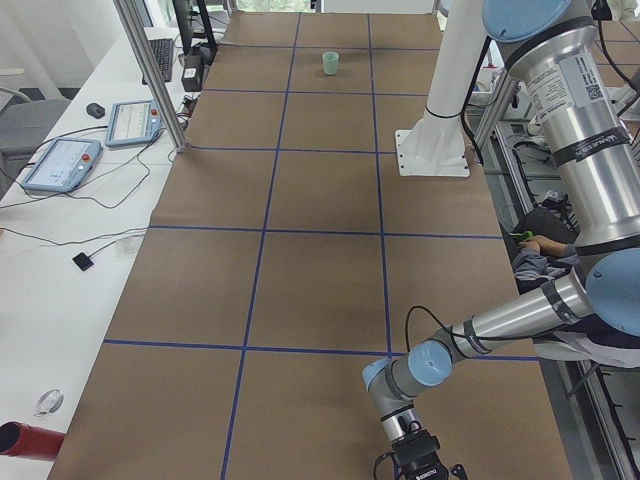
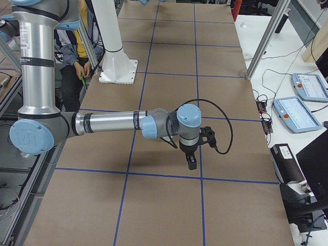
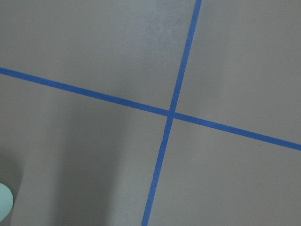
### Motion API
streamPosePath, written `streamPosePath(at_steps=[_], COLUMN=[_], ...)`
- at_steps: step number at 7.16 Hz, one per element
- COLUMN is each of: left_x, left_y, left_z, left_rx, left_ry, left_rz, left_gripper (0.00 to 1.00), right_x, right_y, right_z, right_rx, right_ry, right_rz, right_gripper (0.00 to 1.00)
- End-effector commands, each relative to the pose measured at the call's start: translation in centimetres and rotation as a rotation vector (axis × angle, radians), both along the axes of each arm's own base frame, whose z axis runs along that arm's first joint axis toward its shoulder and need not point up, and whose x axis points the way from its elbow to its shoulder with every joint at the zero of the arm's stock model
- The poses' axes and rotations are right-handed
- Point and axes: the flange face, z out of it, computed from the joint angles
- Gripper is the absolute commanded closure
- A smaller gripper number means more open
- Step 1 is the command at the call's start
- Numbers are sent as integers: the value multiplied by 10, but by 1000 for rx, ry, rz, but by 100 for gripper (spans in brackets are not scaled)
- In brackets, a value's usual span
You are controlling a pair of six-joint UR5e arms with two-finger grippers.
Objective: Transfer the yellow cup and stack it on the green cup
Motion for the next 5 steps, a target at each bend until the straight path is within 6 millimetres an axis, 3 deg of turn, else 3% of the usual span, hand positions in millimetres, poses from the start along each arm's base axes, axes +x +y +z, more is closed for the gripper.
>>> streamPosePath(at_steps=[1,2,3,4,5], left_x=[-34,-48,-63,-73,-65], left_y=[-28,-31,-40,-54,-87], left_z=[-11,-13,-28,-54,-83], left_rx=[181,262,359,427,506], left_ry=[20,70,118,130,126], left_rz=[191,283,402,551,690], left_gripper=[83,83,83,83,83], right_x=[-4,-6,-6,-6,-6], right_y=[-16,-20,-20,-20,-20], right_z=[-16,-21,-21,-21,-21], right_rx=[31,41,41,42,43], right_ry=[-10,-16,-13,-13,-13], right_rz=[-9,-15,-13,-13,-14], right_gripper=[0,0,0,0,0])
